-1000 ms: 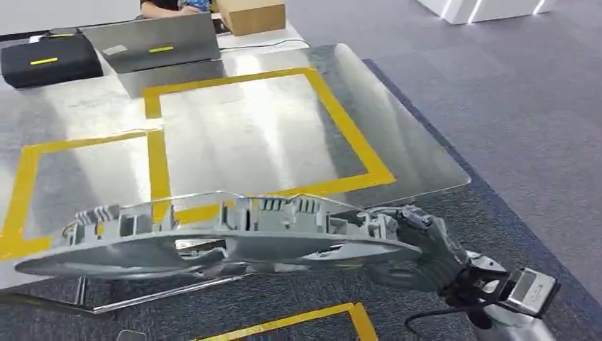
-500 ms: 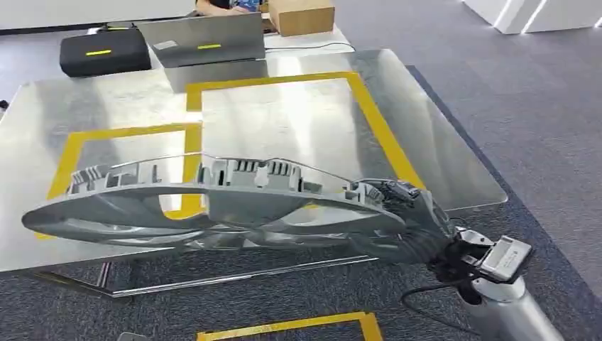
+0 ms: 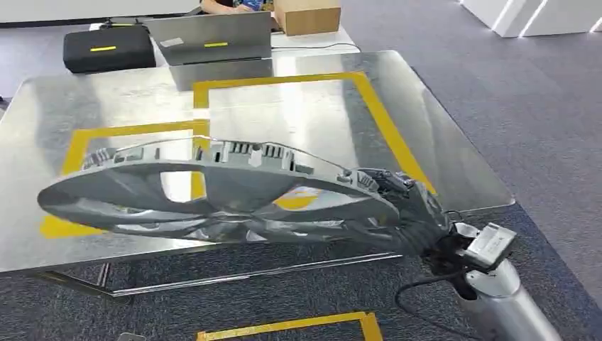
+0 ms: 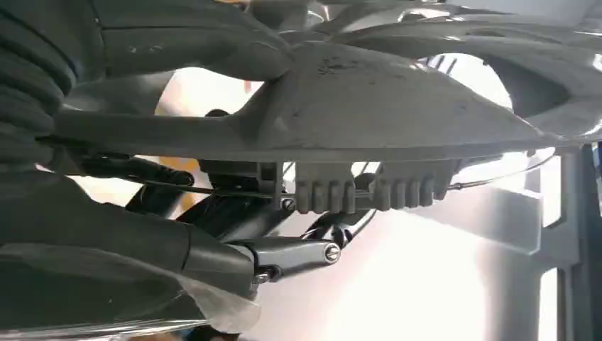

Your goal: Take the parts from the cabinet and place them on the table.

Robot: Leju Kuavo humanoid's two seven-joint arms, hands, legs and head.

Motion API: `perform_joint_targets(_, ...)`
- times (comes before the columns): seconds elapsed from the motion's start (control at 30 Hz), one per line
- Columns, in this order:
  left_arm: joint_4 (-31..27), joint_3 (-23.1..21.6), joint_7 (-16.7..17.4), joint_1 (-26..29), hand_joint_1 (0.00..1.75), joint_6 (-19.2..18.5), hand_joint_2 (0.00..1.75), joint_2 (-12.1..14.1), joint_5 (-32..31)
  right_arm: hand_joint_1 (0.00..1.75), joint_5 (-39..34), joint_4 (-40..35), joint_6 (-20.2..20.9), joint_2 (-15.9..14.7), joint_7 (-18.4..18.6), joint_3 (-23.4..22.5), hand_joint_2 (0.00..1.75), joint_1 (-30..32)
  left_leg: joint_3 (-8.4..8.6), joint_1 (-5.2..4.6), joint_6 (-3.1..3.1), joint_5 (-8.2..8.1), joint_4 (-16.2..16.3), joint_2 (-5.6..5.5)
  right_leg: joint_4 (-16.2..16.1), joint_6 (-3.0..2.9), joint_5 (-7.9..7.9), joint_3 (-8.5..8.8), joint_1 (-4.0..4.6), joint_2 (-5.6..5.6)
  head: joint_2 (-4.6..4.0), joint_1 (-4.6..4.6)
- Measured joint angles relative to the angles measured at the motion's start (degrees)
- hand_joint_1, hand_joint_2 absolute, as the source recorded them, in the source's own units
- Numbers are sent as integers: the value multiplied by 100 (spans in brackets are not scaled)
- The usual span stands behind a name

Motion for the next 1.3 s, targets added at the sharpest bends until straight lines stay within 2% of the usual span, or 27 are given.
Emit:
perform_joint_targets(0.2,9,101,6,-30,0,-44,175,0,-31,175,1125,98,-1080,15,179,13,175,-295,4,2,4,7,-1,0,3,0,0,0,6,1,0,-2)
perform_joint_targets(0.4,9,114,13,-47,0,-94,175,4,-85,175,1726,253,-1756,15,367,149,175,-645,4,8,4,7,-3,0,6,0,-1,-2,9,2,0,-2)
perform_joint_targets(0.43,9,114,13,-48,0,-98,175,13,-87,175,1772,282,-1835,22,378,166,175,-687,-6,-25,41,-19,42,2,-23,34,15,4,-11,-6,0,-2)
perform_joint_targets(0.53,7,122,15,-46,0,-116,175,24,-96,175,1901,359,-2010,53,430,206,175,-781,-5,-33,110,-50,11,-8,-63,88,7,30,-19,-35,0,-9)
perform_joint_targets(0.57,4,122,15,-48,0,-116,175,24,-107,175,1951,385,-2069,61,437,212,175,-810,65,-20,144,-15,-101,-17,-96,119,-4,68,1,-42,0,-4)
perform_joint_targets(0.6,4,122,15,-43,0,-122,175,17,-111,175,1993,407,-2107,61,439,219,175,-814,153,20,162,27,-201,-35,-10,108,-42,12,-22,89,0,11)
perform_joint_targets(0.63,4,129,15,-62,0,-122,175,20,-114,175,2034,430,-2176,61,437,236,175,-828,198,35,200,37,-247,-37,294,93,-191,-144,-28,238,-2,18)
perform_joint_targets(0.67,4,133,15,-80,0,-131,175,22,-114,175,2082,448,-2228,61,435,249,175,-833,199,35,203,35,-244,-49,740,89,-371,-400,-26,305,-2,24)
perform_joint_targets(0.7,4,133,15,-93,0,-146,175,22,-118,175,2154,474,-2283,61,437,269,175,-827,204,30,216,20,-240,-66,1239,97,-540,-698,-27,335,0,30)
perform_joint_targets(0.73,4,133,15,-100,0,-155,175,22,-120,175,2224,500,-2340,61,448,288,175,-826,215,26,219,-2,-236,-86,1621,108,-623,-965,-26,345,0,20)
perform_joint_targets(0.77,4,136,15,-99,0,-157,175,22,-120,175,2285,524,-2377,61,467,299,175,-827,231,27,205,-24,-228,-113,1742,119,-558,-1107,-30,346,0,26)
perform_joint_targets(0.8,4,140,15,-101,0,-160,175,22,-129,175,2371,553,-2386,61,498,315,175,-836,263,35,185,-55,-219,-139,1593,129,-345,-1097,-39,344,0,24)
perform_joint_targets(0.83,4,144,15,-103,0,-168,175,22,-142,175,2463,581,-2384,61,540,337,175,-859,298,47,157,-96,-199,-164,1231,135,-57,-974,-56,344,0,28)
perform_joint_targets(0.87,4,149,15,-109,0,-175,175,22,-166,175,2568,616,-2371,57,599,365,175,-906,336,62,120,-146,-170,-186,741,141,257,-781,-72,344,0,28)
perform_joint_targets(0.9,4,159,15,-115,0,-177,175,22,-177,175,2726,677,-2325,44,701,413,175,-983,354,68,71,-212,-117,-195,288,155,448,-618,-88,345,0,31)
perform_joint_targets(0.93,4,206,17,-145,0,-179,175,31,-206,175,2896,789,-2260,24,797,483,175,-1093,318,27,11,-260,-52,-203,241,140,316,-463,-51,383,0,50)
perform_joint_targets(0.97,7,227,20,-176,0,-188,175,33,-236,175,3091,869,-2181,22,913,566,175,-1174,285,31,-8,-256,-32,-211,247,35,272,-501,-51,385,0,35)
perform_joint_targets(1.0,9,236,20,-201,0,-190,175,33,-253,175,3245,946,-2094,11,998,651,175,-1241,287,36,-23,-254,-10,-210,236,13,270,-515,-48,385,0,32)
perform_joint_targets(1.03,13,243,24,-224,0,-188,175,35,-278,175,3399,1072,-1988,-44,1111,744,175,-1351,307,43,-39,-261,-47,-211,260,-42,233,-515,-31,388,0,37)
perform_joint_targets(1.1,26,249,42,-270,0,-188,175,63,-295,175,3553,1272,-1868,-100,1228,898,175,-1499,305,49,-100,-358,23,-184,241,-105,216,-462,-67,365,0,31)
perform_joint_targets(1.13,28,249,42,-293,0,-171,175,66,-308,175,3634,1343,-1822,-116,1274,963,175,-1560,206,52,-130,-458,246,-134,240,-139,194,-436,-68,348,0,-7)
perform_joint_targets(1.17,46,249,42,-316,0,-159,175,81,-341,175,3744,1434,-1745,-140,1325,1052,175,-1681,10,62,-156,-616,637,-111,241,-166,177,-422,-62,346,0,-7)
perform_joint_targets(1.2,88,249,42,-346,0,-135,175,102,-363,175,3851,1590,-1649,-166,1407,1170,175,-1794,-258,68,-170,-788,1132,-110,241,-184,162,-402,-53,346,0,-15)
perform_joint_targets(1.23,142,249,42,-376,0,-111,175,122,-367,175,3967,1764,-1540,-201,1458,1294,175,-1896,-532,68,-175,-894,1575,-110,241,-202,140,-382,-45,343,0,-7)
perform_joint_targets(1.27,195,249,42,-406,0,-83,175,146,-372,175,4060,1900,-1469,-225,1490,1417,175,-1972,-684,68,-167,-864,1753,-110,241,-208,119,-357,-39,344,0,-11)
perform_joint_targets(1.3,258,247,39,-422,0,-55,175,174,-387,175,4152,2058,-1377,-245,1527,1549,175,-2057,-709,67,-152,-682,1665,-110,241,-207,94,-318,-32,346,0,-9)
